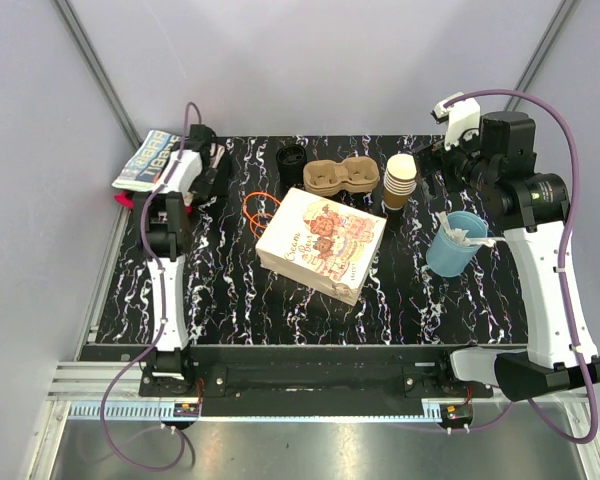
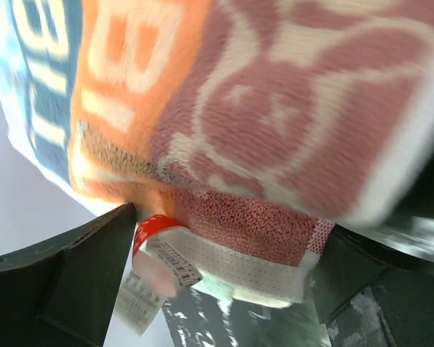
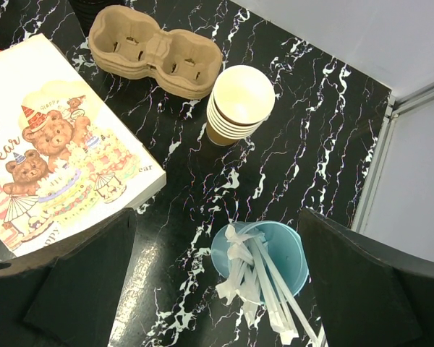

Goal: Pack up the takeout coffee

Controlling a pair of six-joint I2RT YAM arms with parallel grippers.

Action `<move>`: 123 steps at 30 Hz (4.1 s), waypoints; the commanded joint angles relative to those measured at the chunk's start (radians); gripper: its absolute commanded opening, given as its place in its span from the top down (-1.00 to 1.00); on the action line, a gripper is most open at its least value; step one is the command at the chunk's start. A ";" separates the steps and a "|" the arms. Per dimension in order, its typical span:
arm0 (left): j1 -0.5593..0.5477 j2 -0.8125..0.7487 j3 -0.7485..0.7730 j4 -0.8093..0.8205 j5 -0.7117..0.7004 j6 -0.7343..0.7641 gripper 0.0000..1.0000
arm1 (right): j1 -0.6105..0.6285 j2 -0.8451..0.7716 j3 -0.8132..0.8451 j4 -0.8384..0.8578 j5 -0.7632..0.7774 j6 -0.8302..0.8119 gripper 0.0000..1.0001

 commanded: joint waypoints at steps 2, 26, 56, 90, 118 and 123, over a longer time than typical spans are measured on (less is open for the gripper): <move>0.076 0.018 0.047 0.043 -0.064 0.009 -0.98 | 0.008 -0.019 -0.001 0.029 0.011 0.002 -0.99; -0.027 -0.534 -0.253 0.004 0.710 -0.113 -0.98 | 0.008 -0.017 0.003 0.028 -0.029 0.021 -0.99; -0.078 -0.388 -0.267 -0.097 1.222 -0.036 0.51 | 0.008 -0.034 -0.021 0.029 -0.046 0.018 -0.99; -0.185 -0.635 0.300 -0.519 0.559 0.084 0.97 | 0.010 -0.026 -0.026 0.049 -0.052 0.037 -0.99; -0.260 -0.752 0.185 -0.545 0.501 0.173 0.89 | 0.008 -0.023 -0.040 0.059 -0.062 0.041 -0.99; -0.334 -0.741 0.132 -0.524 0.482 0.159 0.87 | 0.010 -0.023 -0.053 0.066 -0.049 0.033 -0.99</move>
